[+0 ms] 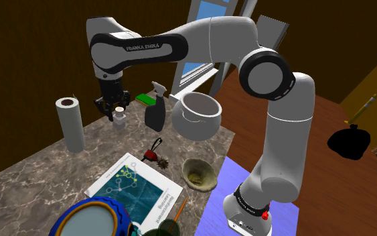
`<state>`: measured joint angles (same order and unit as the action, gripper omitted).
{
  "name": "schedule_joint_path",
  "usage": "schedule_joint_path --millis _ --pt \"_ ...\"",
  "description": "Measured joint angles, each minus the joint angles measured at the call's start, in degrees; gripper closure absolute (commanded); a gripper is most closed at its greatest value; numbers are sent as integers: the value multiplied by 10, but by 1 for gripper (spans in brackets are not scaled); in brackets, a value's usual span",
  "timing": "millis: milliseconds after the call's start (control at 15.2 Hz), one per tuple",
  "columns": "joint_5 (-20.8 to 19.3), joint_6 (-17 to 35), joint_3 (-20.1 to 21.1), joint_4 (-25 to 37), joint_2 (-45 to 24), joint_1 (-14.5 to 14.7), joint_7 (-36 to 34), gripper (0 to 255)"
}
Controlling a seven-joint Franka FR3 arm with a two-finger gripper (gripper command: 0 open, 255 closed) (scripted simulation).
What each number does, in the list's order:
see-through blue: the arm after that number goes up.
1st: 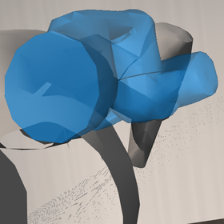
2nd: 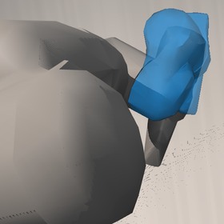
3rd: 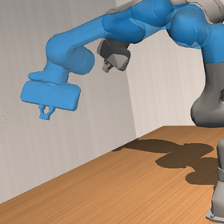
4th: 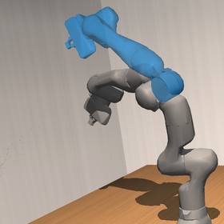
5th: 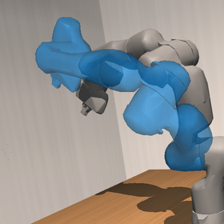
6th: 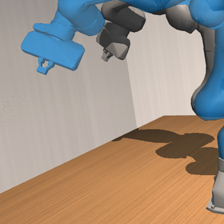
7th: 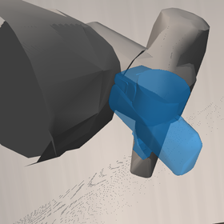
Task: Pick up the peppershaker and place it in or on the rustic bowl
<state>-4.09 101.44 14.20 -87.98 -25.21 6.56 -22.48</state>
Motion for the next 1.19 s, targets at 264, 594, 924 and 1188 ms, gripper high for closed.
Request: schedule_joint_path --millis 264,594,924,1188 --pt "2 -28 1 22 6 1 -1 255" --pt "4 -62 2 49 14 1 1 255" --pt "4 -100 3 85 16 2 2 255" --pt "5 -131 4 117 15 5 0 255"
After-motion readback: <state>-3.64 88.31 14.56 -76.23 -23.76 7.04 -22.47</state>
